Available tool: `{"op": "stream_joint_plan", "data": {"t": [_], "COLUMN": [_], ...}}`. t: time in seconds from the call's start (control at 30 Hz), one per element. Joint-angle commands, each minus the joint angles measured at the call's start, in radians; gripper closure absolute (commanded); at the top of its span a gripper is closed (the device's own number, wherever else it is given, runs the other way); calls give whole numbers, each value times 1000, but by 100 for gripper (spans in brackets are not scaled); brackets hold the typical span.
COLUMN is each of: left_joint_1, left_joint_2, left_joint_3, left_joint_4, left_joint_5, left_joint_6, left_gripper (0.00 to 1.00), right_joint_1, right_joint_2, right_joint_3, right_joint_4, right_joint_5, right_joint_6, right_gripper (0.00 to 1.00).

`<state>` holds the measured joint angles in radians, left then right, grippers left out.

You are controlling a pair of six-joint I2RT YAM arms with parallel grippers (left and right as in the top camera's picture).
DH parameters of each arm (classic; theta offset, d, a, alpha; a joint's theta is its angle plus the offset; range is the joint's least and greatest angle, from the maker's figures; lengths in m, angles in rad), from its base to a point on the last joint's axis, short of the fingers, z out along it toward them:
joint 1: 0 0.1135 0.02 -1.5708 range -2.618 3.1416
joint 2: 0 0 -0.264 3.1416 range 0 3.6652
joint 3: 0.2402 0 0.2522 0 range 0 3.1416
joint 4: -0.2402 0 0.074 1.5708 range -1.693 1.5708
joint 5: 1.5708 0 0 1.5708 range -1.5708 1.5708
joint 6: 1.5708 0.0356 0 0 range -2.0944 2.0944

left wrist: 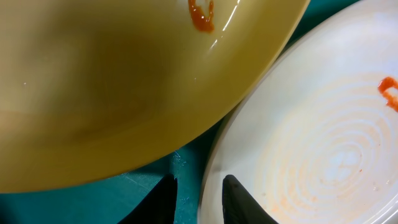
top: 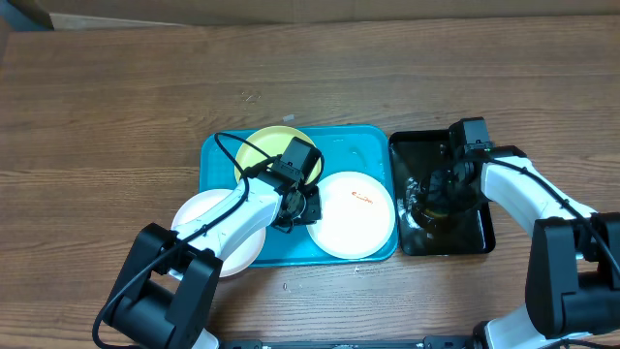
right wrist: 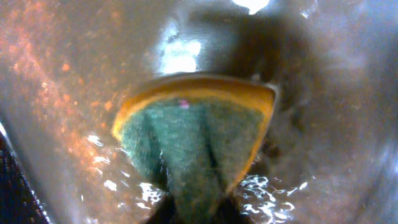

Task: Clean dirty plates on tray and stack at the side
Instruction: 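Dip the held sponge in the water of the black tray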

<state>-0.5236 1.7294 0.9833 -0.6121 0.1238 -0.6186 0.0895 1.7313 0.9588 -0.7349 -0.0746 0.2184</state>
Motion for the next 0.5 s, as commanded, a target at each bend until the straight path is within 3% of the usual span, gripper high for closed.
{"op": "stream_joint_plan", "data": {"t": [0.0,0.1,0.17,0.47], "left_joint_1": [-2,-2,-2,-2], "left_joint_2": [12,12,12,12], "left_joint_3": [-5,-5,-5,-5], "left_joint_4": [0,0,0,0], "left_joint_5": [7,7,8,7], "left_joint_6": [13,13,13,13], "left_gripper": [76,85,96,95], "right_joint_1": [3,3,3,15], "right_joint_2": [1,-5,-15,-59], "right_joint_3": [32,104,155,231], "right_joint_4": [-34,-111,-171,-307], "right_joint_5": [-2,-1,10,22], "right_joint_6": [50,48,47,42], "right_gripper": [96,96,96,96]}}
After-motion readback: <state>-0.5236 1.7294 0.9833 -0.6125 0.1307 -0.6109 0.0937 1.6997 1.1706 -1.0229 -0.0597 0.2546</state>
